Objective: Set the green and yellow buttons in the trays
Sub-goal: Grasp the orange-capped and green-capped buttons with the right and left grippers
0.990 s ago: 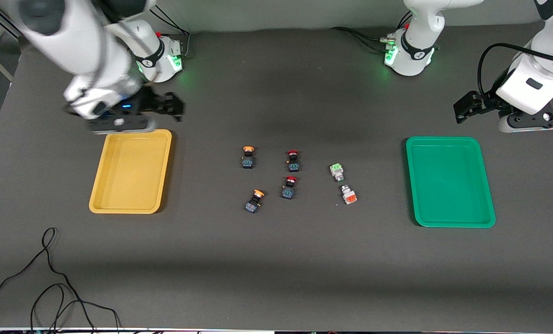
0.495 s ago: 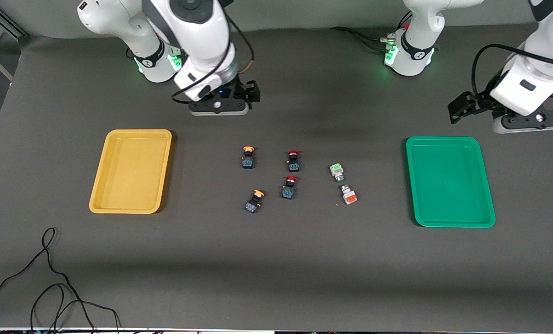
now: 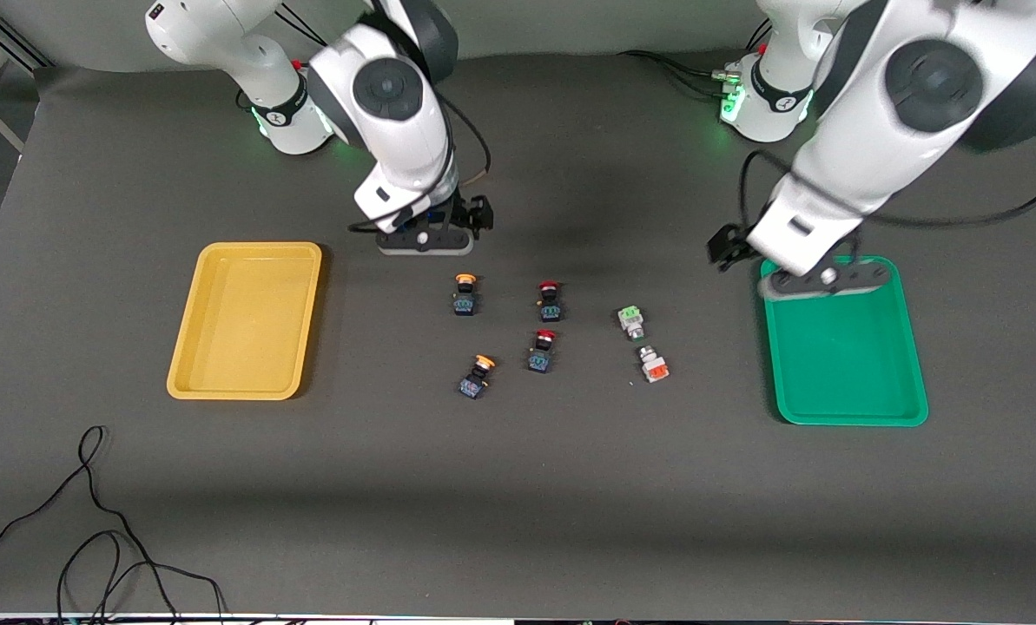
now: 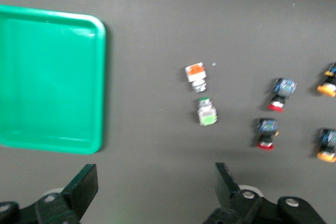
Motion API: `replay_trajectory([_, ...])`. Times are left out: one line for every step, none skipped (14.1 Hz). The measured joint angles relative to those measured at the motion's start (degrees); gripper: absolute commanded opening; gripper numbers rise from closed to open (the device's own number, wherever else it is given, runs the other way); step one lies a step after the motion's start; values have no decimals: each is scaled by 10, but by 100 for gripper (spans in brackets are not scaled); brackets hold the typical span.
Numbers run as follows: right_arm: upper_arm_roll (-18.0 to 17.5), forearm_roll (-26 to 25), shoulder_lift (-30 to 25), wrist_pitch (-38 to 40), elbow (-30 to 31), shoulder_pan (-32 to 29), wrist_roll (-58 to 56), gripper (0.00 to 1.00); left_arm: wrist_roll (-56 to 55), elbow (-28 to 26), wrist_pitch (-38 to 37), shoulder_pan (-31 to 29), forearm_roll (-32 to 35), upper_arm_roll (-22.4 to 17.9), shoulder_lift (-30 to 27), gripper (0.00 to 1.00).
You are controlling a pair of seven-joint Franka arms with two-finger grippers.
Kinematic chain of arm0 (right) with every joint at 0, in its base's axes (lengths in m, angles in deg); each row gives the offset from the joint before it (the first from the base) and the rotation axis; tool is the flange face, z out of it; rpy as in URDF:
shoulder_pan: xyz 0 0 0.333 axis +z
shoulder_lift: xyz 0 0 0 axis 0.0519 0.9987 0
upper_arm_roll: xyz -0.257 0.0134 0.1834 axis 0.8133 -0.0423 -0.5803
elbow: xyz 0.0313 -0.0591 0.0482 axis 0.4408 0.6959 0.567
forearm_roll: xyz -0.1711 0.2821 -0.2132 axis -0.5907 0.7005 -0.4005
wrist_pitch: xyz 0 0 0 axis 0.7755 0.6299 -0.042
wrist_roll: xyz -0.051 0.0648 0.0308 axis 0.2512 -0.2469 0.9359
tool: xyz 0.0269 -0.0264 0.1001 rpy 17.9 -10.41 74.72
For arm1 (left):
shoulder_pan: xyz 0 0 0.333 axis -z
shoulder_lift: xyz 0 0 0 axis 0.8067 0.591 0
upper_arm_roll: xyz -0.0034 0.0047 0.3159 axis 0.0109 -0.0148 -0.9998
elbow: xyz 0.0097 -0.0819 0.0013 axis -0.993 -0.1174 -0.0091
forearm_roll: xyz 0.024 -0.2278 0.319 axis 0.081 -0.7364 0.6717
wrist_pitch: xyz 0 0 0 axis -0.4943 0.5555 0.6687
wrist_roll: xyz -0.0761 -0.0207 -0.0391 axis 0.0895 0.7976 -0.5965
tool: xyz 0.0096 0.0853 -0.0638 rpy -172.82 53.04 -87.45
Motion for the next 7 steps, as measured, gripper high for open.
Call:
replay_trajectory([3, 0, 3, -43, 32, 0, -7, 100, -20, -2, 29, 8, 0, 0, 24, 99])
replay_trajectory([8, -1, 8, -88, 62, 0, -14, 100, -37, -2, 61, 18, 0, 1, 52, 98])
replay_trajectory([12, -3, 17, -128, 87, -1, -19, 100, -51, -3, 91, 28, 0, 1, 79, 98])
replay_trajectory([14, -7, 31, -161, 104, -1, -21, 100, -66, -3, 124, 39, 0, 1, 107, 98])
replay_trajectory([15, -10, 51, -192, 113, -1, -22, 100, -81, -3, 160, 50, 1, 1, 134, 99])
replay_trajectory([16, -12, 73, -222, 116, -1, -22, 100, -91, -3, 193, 57, 2, 1, 161, 99])
replay_trajectory([16, -13, 97, -248, 116, -1, -22, 100, -96, -3, 218, 61, 5, 1, 185, 99])
